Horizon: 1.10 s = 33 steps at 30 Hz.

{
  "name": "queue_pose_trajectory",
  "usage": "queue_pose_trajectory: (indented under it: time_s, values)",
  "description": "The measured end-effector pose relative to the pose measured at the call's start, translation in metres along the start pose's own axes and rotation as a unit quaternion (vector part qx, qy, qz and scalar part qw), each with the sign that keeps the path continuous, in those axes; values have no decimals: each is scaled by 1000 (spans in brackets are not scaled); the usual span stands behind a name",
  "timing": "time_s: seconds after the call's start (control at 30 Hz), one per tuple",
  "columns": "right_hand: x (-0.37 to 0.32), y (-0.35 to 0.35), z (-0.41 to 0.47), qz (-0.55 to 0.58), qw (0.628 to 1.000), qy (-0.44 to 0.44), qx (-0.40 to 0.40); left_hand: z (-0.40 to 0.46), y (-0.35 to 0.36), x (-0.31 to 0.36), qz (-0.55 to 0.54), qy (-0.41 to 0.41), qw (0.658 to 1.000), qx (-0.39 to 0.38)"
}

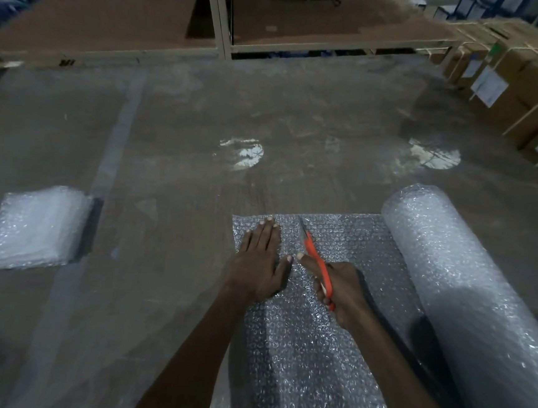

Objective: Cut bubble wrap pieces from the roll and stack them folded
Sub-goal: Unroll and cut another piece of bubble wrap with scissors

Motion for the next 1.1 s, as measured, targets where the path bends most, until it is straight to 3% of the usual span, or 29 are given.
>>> queue_pose_trajectory:
  time_s: [1.1]
  values:
    - [-9, 6, 5, -17, 1000, 3, -5, -1, 2, -1, -8, 1, 1000, 5]
Point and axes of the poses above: each hand's wrist, its own z-axis towards the middle knuckle, its own y-axis out of the palm, x = y × z, the point moved 6 cm from there along z, towards the middle knuckle, and after that the axes turned 14 degrees about -y, right-handed, at the moved point
